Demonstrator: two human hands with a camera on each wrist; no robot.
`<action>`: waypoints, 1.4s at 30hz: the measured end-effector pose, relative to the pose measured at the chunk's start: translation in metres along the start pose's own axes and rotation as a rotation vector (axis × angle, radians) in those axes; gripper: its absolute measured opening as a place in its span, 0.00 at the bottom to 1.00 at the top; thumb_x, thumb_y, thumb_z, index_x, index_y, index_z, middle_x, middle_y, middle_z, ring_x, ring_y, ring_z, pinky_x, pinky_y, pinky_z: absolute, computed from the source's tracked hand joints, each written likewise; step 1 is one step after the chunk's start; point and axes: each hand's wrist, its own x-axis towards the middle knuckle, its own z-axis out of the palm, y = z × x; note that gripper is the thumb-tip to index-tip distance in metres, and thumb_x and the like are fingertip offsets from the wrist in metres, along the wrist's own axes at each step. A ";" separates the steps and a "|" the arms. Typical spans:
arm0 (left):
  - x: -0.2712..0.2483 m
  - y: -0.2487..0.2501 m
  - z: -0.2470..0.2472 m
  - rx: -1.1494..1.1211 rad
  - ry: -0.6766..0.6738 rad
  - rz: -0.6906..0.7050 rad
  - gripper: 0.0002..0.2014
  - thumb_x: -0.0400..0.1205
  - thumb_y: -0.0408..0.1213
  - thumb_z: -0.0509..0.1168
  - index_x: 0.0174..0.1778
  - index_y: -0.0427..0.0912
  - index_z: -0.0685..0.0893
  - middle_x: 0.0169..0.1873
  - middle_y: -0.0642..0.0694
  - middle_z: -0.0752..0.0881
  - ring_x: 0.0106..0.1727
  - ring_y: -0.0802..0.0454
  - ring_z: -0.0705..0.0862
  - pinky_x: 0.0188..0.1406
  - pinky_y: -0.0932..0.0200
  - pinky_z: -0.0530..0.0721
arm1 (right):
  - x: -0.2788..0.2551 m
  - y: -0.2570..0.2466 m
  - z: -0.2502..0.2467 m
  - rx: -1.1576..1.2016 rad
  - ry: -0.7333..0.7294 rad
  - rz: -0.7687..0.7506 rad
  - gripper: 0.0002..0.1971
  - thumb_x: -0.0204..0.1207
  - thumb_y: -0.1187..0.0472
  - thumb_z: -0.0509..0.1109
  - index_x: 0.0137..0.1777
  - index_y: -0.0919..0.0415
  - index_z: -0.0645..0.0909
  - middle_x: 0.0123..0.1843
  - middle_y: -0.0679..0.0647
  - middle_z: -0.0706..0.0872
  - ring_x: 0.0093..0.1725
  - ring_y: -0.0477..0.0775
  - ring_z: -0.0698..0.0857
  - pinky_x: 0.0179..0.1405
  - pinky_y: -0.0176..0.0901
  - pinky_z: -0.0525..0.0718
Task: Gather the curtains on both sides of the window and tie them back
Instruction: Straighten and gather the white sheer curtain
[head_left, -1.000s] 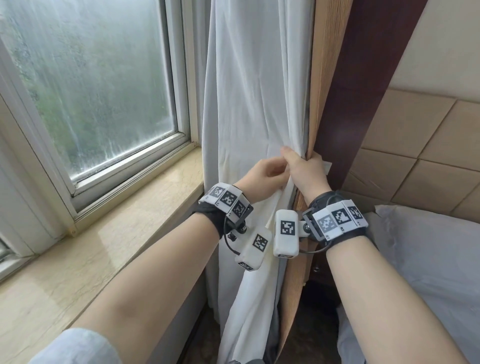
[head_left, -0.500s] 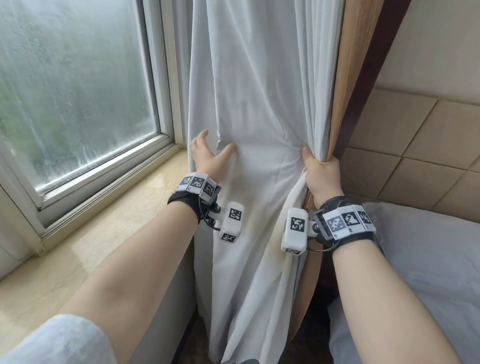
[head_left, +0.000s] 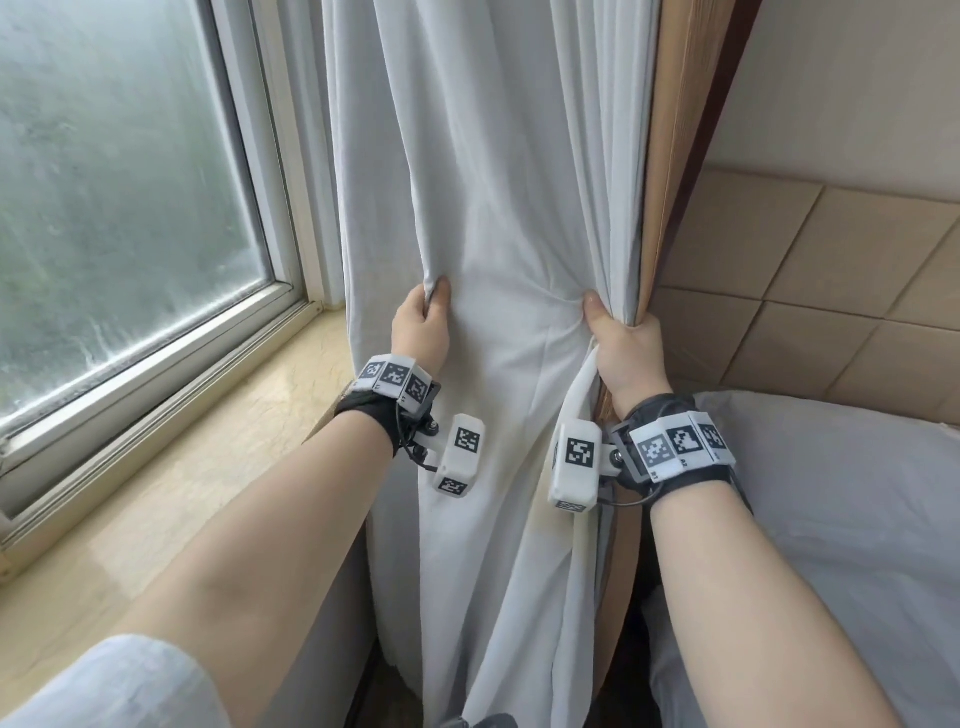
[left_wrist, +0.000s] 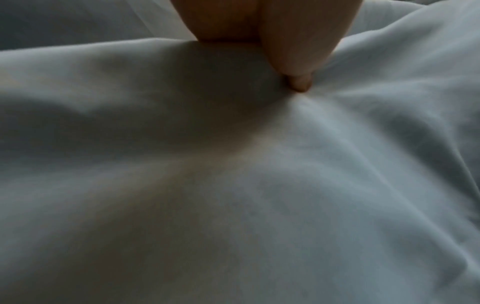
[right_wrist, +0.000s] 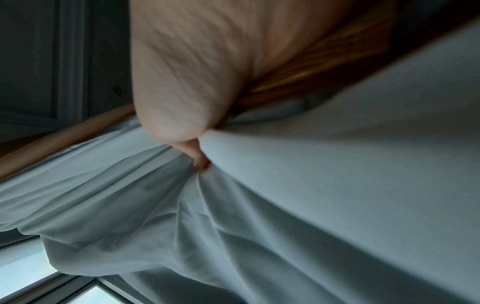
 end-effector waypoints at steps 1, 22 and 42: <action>0.000 -0.002 -0.001 0.021 0.017 0.011 0.17 0.87 0.45 0.55 0.32 0.43 0.69 0.27 0.53 0.66 0.29 0.56 0.65 0.25 0.69 0.65 | 0.001 0.001 0.000 -0.012 0.001 -0.007 0.03 0.78 0.59 0.70 0.44 0.56 0.80 0.40 0.42 0.82 0.45 0.42 0.83 0.43 0.25 0.79; -0.052 0.018 -0.083 0.069 0.373 0.150 0.15 0.86 0.39 0.55 0.32 0.46 0.66 0.30 0.53 0.67 0.35 0.52 0.66 0.36 0.59 0.66 | -0.024 0.008 0.050 -0.184 -0.030 -0.074 0.17 0.79 0.54 0.67 0.61 0.66 0.80 0.59 0.59 0.86 0.61 0.57 0.83 0.55 0.36 0.75; -0.119 0.072 -0.039 0.335 0.099 0.166 0.21 0.78 0.27 0.60 0.68 0.33 0.72 0.45 0.44 0.81 0.49 0.45 0.81 0.42 0.63 0.75 | -0.070 -0.002 0.057 -0.215 -0.284 -0.051 0.13 0.79 0.56 0.66 0.32 0.56 0.75 0.31 0.51 0.81 0.32 0.53 0.81 0.32 0.35 0.77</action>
